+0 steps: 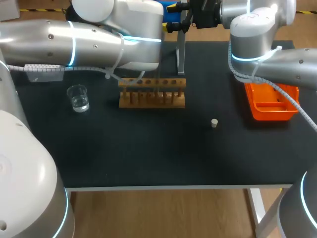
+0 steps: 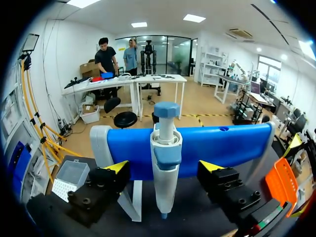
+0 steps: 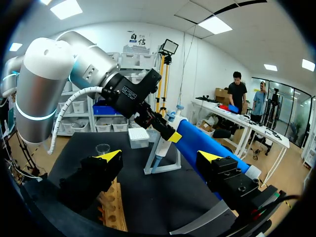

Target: Invert the test tube, pick up the pipette, mount the tip to pipette, aspirate from beaker and dispense into the tube, eject the tip, return the pipette, and cap with the stopper.

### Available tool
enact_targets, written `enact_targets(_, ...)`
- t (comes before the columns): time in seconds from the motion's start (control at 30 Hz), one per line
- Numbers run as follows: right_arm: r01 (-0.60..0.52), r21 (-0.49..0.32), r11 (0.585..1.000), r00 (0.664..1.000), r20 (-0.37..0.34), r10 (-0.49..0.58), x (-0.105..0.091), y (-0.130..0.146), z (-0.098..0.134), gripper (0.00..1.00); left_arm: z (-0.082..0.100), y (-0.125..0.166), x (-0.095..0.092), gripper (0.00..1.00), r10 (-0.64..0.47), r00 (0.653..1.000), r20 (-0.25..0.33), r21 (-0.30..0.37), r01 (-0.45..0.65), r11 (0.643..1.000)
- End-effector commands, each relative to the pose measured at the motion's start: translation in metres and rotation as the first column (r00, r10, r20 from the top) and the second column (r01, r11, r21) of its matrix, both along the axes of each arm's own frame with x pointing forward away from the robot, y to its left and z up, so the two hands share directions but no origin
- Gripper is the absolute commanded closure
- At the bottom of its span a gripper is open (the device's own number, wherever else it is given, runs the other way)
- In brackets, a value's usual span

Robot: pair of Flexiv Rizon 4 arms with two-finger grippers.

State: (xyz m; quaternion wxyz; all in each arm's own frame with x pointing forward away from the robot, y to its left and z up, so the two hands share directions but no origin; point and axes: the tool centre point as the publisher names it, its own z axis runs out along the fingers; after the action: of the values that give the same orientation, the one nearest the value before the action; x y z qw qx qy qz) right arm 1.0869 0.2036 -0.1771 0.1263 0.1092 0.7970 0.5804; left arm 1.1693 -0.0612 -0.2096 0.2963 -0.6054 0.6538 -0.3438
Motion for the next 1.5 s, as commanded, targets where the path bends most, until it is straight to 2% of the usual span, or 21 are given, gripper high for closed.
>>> enact_targets(0.03, -0.003, -0.002, 1.000, 1.000, -0.002, 0.003, 0.001, 0.000, 0.000, 0.00, 0.007, 0.000, -0.001, 0.00, 0.001, 1.000, 0.007, 0.001, -0.001, 1.000)
enact_targets(0.43, -0.003, -0.002, 1.000, 1.000, -0.002, 0.003, 0.001, 0.000, 0.000, 0.00, 0.048, 0.004, -0.010, 0.00, -0.008, 0.995, 0.095, 0.029, 0.005, 1.000)
enact_targets(0.5, -0.003, -0.002, 1.000, 1.000, -0.002, 0.003, 0.001, 0.000, 0.000, 0.00, 0.053, 0.003, -0.014, 0.00, -0.023, 0.995, 0.097, 0.047, 0.019, 0.999)
enact_targets(0.57, -0.003, -0.002, 1.000, 1.000, -0.002, 0.003, 0.001, 0.000, 0.000, 0.00, 0.059, 0.002, -0.018, 0.00, -0.064, 0.992, 0.109, 0.035, 0.061, 0.998)
enact_targets(0.67, -0.003, -0.002, 1.000, 1.000, -0.002, 0.003, 0.001, 0.000, 0.000, 0.00, 0.068, 0.000, -0.032, 0.00, -0.148, 0.978, 0.146, 0.017, 0.147, 0.989)
enact_targets(0.77, -0.003, -0.002, 1.000, 1.000, -0.002, 0.003, 0.001, 0.000, 0.000, 0.00, 0.075, 0.000, -0.050, 0.00, -0.203, 0.966, 0.160, 0.014, 0.203, 0.979)
enact_targets(0.83, -0.003, -0.002, 1.000, 1.000, -0.002, 0.003, 0.001, 0.000, 0.000, 0.00, 0.075, 0.000, -0.061, 0.00, -0.258, 0.958, 0.123, 0.027, 0.257, 0.966)
enact_targets(1.07, -0.003, -0.002, 1.000, 1.000, -0.002, 0.003, 0.001, 0.000, 0.000, 0.00, 0.074, -0.001, -0.108, 0.00, -0.467, 0.872, 0.145, 0.029, 0.468, 0.883)
enact_targets(1.2, -0.003, -0.002, 1.000, 1.000, -0.002, 0.003, 0.001, 0.000, 0.000, 0.00, 0.075, 0.001, -0.128, 0.00, -0.559, 0.807, 0.189, 0.030, 0.565, 0.825)
enact_targets(1.23, -0.003, -0.002, 1.000, 1.000, -0.002, 0.003, 0.001, 0.000, 0.000, 0.00, 0.075, 0.001, -0.133, 0.00, -0.592, 0.781, 0.196, 0.032, 0.599, 0.800)
enact_targets(1.27, -0.003, -0.002, 1.000, 1.000, -0.002, 0.003, 0.001, 0.000, 0.000, 0.00, 0.075, 0.001, -0.136, 0.00, -0.605, 0.773, 0.191, 0.042, 0.609, 0.792)
enact_targets(1.4, -0.003, -0.002, 1.000, 1.000, -0.002, 0.003, 0.001, 0.000, 0.000, 0.00, 0.072, -0.002, -0.152, 0.00, -0.717, 0.654, 0.242, 0.043, 0.731, 0.681)
enact_targets(1.5, -0.003, -0.002, 1.000, 1.000, -0.002, 0.003, 0.001, 0.000, 0.000, 0.00, 0.064, -0.007, -0.161, 0.00, -0.771, 0.594, 0.230, 0.049, 0.784, 0.619)
